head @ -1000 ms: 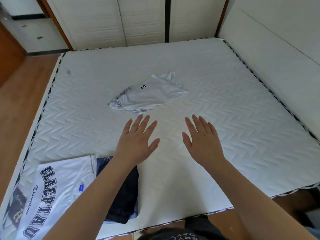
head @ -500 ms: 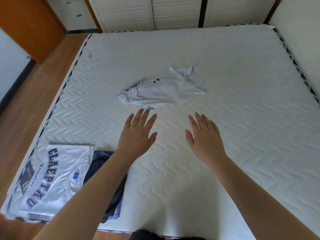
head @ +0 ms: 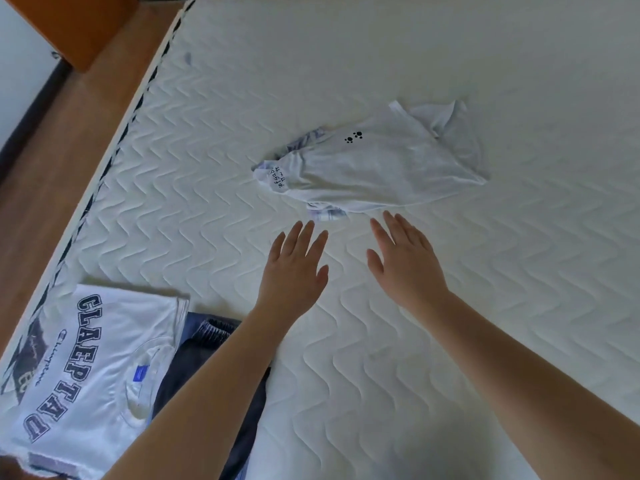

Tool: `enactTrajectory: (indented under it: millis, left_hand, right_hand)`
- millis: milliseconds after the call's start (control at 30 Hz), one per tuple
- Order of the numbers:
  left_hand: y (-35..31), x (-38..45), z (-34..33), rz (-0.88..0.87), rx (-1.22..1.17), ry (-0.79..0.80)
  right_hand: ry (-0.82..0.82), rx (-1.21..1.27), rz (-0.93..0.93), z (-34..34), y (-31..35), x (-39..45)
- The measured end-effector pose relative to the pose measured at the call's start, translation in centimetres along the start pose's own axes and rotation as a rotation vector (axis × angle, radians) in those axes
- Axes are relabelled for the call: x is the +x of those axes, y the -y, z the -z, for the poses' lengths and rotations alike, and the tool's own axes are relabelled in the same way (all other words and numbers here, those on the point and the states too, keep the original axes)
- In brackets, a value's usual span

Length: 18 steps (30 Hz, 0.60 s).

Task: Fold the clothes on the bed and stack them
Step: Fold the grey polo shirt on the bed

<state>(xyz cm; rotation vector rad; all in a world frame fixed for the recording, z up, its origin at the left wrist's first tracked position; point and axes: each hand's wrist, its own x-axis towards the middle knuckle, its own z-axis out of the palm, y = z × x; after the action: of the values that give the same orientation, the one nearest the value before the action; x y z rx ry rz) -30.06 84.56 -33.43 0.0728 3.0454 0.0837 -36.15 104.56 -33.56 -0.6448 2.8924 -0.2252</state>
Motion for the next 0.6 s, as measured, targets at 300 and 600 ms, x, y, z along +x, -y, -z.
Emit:
enactTrajectory:
  millis: [300,600]
  left_hand:
    - [6.4,10.4,-15.0,-0.046,0.108,0.067]
    - [8.6,18.4,-25.1,-0.057,0.082,0.089]
  right_hand:
    - [0.123,-0.031,0.033,-16.2,-2.5,11.5]
    - [0.026,-0.055,0.003,-24.8,-5.1,21.4]
